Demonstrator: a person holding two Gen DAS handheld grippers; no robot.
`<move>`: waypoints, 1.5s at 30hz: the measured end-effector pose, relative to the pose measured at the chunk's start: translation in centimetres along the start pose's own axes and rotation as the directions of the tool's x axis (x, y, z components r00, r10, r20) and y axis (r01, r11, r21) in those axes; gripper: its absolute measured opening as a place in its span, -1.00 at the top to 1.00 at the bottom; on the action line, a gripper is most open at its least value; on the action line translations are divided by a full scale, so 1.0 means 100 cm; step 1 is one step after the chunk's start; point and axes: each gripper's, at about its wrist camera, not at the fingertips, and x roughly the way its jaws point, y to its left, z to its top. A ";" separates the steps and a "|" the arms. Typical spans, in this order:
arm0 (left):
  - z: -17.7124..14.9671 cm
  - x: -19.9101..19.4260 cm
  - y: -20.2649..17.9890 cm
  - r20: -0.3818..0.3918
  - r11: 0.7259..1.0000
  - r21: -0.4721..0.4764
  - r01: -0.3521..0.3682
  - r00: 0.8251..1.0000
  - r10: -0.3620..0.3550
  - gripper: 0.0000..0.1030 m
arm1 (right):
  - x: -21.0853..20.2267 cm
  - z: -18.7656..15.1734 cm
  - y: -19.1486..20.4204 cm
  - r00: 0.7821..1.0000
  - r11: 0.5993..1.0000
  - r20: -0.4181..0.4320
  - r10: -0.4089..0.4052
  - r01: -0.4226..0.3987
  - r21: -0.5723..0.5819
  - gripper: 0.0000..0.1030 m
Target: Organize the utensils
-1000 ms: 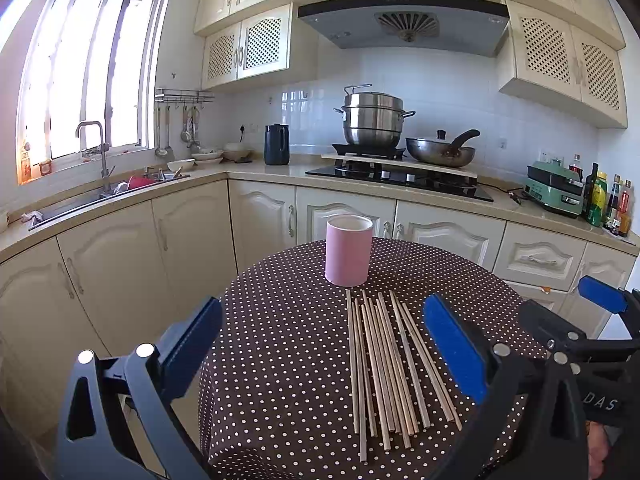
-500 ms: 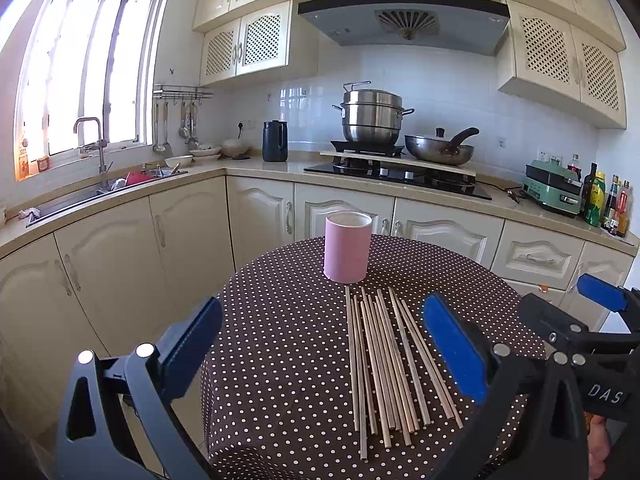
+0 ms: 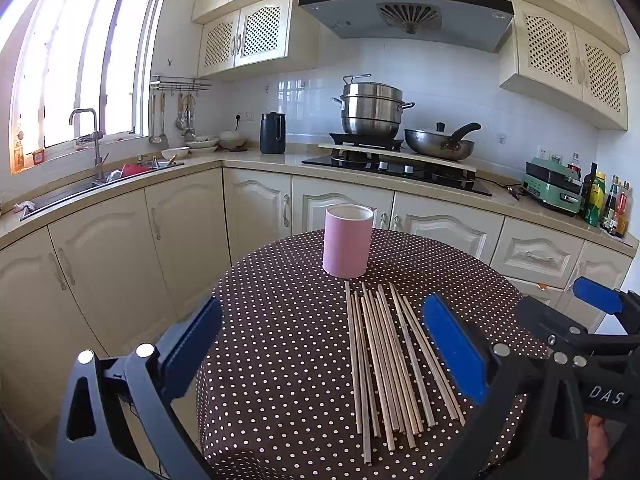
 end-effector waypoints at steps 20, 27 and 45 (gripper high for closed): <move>-0.016 0.091 0.000 -0.213 1.000 0.013 -0.018 0.977 0.020 -0.92 | 0.101 -0.022 -0.038 0.959 0.990 -0.277 -0.057 0.090 0.107 -0.90; -0.028 0.134 0.002 -0.303 0.999 0.020 -0.039 0.952 0.044 -0.92 | 0.146 -0.035 -0.049 0.916 0.986 -0.392 -0.081 0.132 0.105 -0.90; -0.039 0.219 0.002 -0.450 0.996 0.074 -0.040 0.891 0.069 -0.92 | 0.221 -0.032 -0.033 0.872 0.989 -0.473 -0.128 0.151 0.010 -0.90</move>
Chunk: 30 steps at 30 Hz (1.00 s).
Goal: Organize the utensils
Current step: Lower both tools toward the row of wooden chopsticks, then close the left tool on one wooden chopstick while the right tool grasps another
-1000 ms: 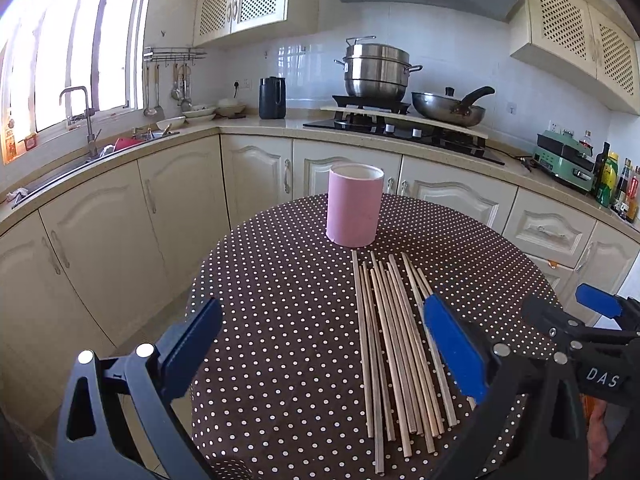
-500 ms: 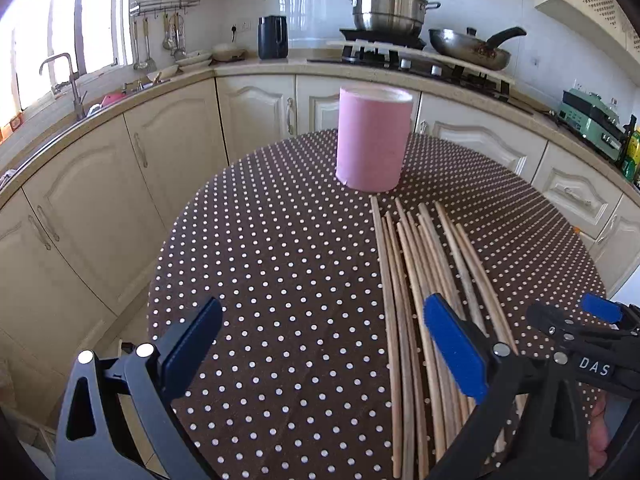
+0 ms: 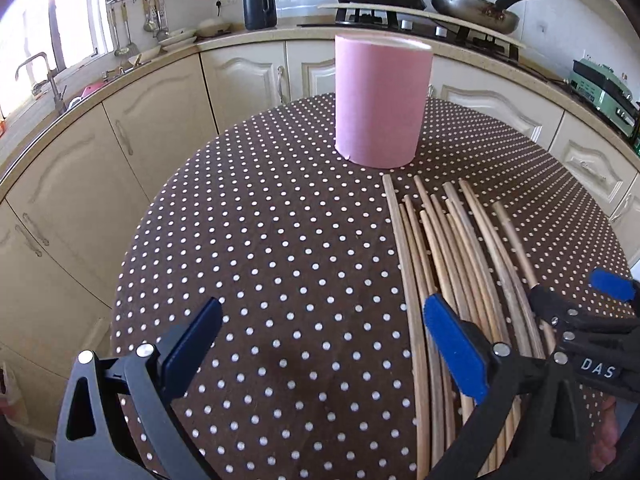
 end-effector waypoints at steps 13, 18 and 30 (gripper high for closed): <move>0.029 0.036 0.001 -0.077 1.000 -0.013 0.004 0.997 -0.005 -0.92 | 0.023 0.042 0.019 0.995 0.991 0.038 0.090 -0.086 -0.100 0.26; 0.032 0.037 0.004 -0.082 0.999 -0.038 -0.016 0.997 0.013 -0.92 | 0.025 0.045 0.017 0.991 0.984 0.035 0.131 -0.125 -0.124 0.73; 0.038 0.033 -0.001 -0.025 1.000 -0.028 0.009 1.000 -0.010 0.86 | 0.012 0.033 0.000 0.966 0.962 0.033 0.256 -0.252 -0.102 0.83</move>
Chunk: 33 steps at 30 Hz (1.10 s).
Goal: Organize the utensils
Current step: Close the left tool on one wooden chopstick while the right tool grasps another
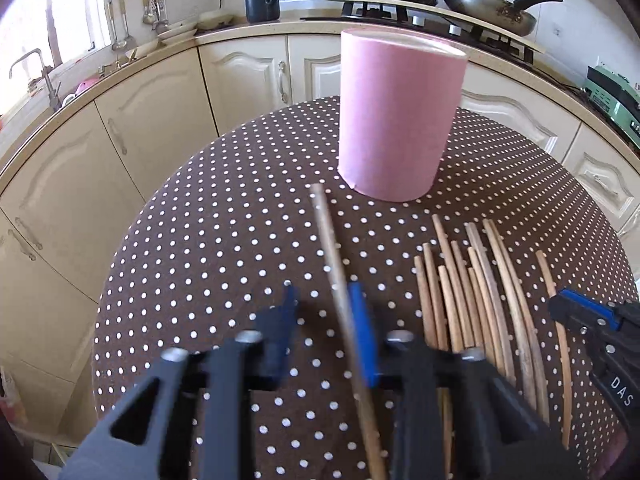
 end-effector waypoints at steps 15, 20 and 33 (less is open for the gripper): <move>-0.043 -0.037 -0.016 -0.042 0.997 0.081 -0.009 0.999 0.012 0.59 | -0.014 -0.017 0.002 0.999 0.997 -0.045 -0.001 -0.003 -0.071 0.79; -0.035 -0.033 -0.010 -0.018 0.999 0.049 -0.017 1.000 0.018 0.33 | -0.013 -0.018 0.004 0.999 0.999 -0.036 -0.028 0.027 -0.039 0.78; -0.017 -0.018 0.007 -0.002 0.998 -0.063 -0.030 1.000 0.030 0.89 | -0.016 -0.007 -0.003 1.000 0.998 0.018 0.015 -0.016 0.053 0.86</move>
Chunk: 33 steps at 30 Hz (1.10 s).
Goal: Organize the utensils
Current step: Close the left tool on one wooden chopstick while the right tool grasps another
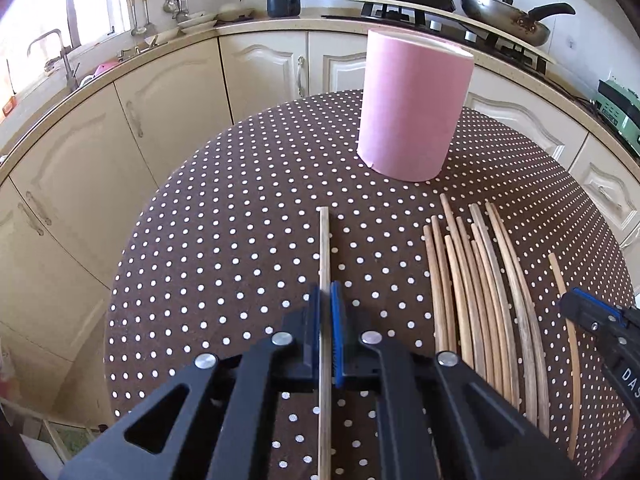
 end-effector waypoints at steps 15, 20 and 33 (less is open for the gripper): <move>0.013 -0.020 0.009 0.082 0.998 -0.050 0.024 0.996 -0.019 0.89 | -0.007 0.012 0.010 0.998 0.995 -0.013 -0.066 0.065 -0.079 0.69; 0.003 -0.014 0.008 0.042 0.998 -0.044 0.044 0.998 -0.042 0.89 | -0.001 0.005 0.004 0.998 0.997 -0.009 -0.065 0.065 -0.043 -0.15; -0.008 -0.004 0.000 -0.001 0.997 -0.036 0.068 0.998 -0.068 0.89 | 0.013 -0.008 0.019 0.994 0.988 0.024 -0.107 0.109 -0.110 0.87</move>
